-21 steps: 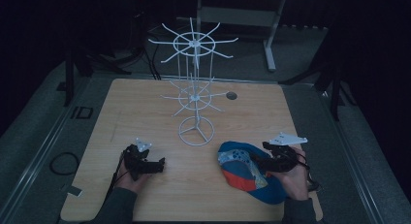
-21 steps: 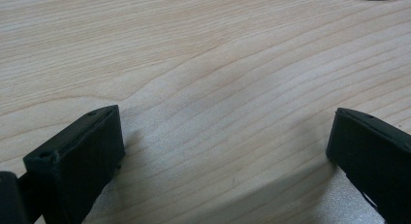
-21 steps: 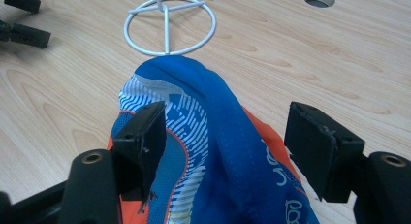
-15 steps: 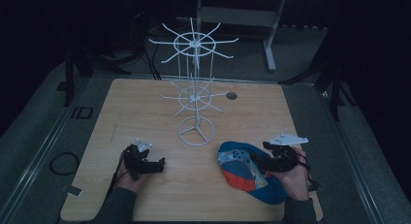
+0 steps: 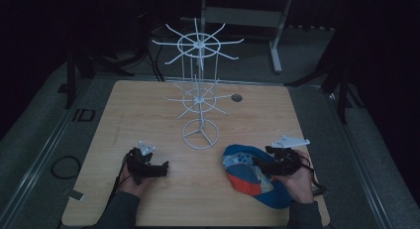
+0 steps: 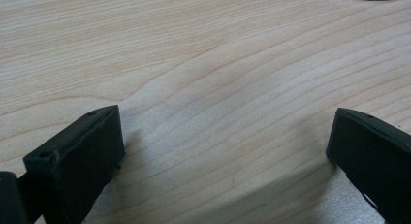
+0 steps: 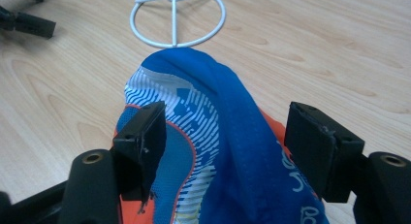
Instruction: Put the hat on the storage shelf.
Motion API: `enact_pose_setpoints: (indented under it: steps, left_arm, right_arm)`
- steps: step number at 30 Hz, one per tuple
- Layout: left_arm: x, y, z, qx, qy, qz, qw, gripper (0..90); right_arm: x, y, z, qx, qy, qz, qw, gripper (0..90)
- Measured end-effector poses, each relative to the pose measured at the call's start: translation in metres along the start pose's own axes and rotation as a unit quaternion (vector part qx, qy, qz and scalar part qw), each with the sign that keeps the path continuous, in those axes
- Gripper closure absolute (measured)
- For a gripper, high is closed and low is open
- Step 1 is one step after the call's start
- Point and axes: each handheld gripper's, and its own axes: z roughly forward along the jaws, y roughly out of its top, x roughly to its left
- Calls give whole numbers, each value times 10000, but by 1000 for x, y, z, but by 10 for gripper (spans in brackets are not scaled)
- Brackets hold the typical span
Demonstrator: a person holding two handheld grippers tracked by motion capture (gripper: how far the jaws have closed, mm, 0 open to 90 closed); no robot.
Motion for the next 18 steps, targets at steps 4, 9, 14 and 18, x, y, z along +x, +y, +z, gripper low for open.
enact_pose_setpoints:
  steps: [4, 9, 14, 18]
  left_arm:
    - [0, 0, 0, -1, 4, 1, 10000, 1]
    - [0, 0, 0, 0, 0, 0, 10000, 1]
    - [0, 0, 0, 1, -1, -1, 10000, 1]
    - [0, 0, 0, 1, 5, 1, 10000, 1]
  right_arm:
    - [-4, 5, 2, 94, 90, -24, 9999, 315]
    - [-9, 9, 1, 143, 23, -68, 9999, 316]
    - [-14, 13, 0, 298, -53, -296, 9991, 316]
    - [-18, 14, -1, 360, -72, -366, 9987, 318]
